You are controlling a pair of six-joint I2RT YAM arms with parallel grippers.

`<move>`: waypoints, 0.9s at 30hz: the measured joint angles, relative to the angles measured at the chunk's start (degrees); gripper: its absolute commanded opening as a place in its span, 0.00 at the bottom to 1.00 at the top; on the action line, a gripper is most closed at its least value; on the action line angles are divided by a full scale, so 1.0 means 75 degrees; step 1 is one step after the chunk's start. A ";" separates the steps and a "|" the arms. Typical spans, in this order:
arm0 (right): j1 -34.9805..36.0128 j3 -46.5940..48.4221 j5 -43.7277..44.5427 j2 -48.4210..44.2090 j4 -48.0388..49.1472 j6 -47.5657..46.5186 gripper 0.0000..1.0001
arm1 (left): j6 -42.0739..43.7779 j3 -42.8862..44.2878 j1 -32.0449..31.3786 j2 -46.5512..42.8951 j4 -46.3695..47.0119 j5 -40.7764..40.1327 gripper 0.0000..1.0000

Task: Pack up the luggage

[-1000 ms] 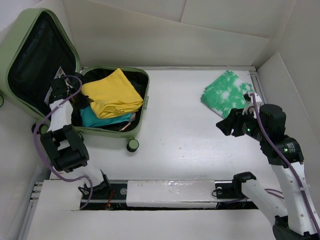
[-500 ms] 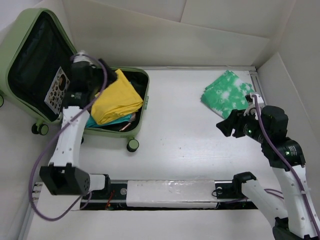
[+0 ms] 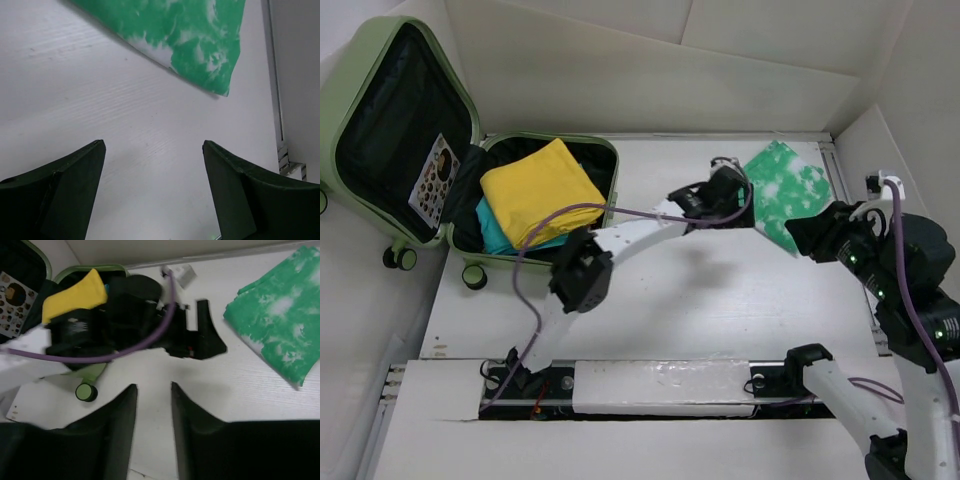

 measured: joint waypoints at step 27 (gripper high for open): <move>0.0000 0.0111 -0.0458 -0.0481 -0.0991 0.0338 0.54 | -0.4124 0.3031 0.0286 0.4392 0.2165 0.0160 0.07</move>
